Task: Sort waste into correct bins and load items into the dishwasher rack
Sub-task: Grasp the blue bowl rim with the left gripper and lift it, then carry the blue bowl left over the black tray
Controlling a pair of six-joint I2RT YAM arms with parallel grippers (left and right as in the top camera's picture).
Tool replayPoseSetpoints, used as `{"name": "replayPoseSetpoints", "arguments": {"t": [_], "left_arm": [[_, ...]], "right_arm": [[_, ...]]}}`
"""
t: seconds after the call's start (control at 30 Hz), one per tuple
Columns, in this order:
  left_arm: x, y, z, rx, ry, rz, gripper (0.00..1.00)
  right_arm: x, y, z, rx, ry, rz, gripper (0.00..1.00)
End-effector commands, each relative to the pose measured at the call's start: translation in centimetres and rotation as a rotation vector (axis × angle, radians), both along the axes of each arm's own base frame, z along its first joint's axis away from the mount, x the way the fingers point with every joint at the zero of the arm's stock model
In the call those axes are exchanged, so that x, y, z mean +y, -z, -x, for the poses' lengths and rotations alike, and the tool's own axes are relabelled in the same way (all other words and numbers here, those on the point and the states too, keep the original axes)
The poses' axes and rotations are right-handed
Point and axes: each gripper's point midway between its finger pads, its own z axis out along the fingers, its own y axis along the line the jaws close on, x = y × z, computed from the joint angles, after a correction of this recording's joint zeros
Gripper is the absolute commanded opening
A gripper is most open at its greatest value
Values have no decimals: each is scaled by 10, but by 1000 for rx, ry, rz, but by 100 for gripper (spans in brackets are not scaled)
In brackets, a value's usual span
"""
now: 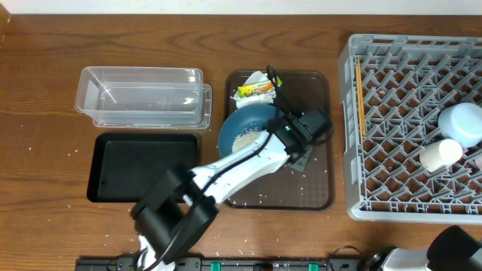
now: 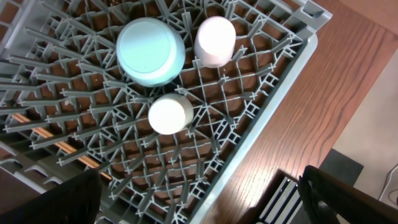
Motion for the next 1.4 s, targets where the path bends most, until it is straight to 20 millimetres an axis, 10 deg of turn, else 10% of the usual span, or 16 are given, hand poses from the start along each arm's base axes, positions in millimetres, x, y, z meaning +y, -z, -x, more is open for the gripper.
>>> {"name": "replayPoseSetpoints", "arguments": {"t": [0.0,0.37,1.03,1.37], "left_arm": [[-3,-43,-1,-33,-55,103,6],[50,-128,-4,-93,-231,223,6],[151,-149,-33,47,-546,341,6],[198,-194,-30,-27,-614,489,6]], "right_arm": [[-2,1,2,-2,20,-6,99],[-2,1,2,-2,20,-6,99],[-2,1,2,-2,20,-6,99],[-2,1,2,-3,21,-6,99]]}}
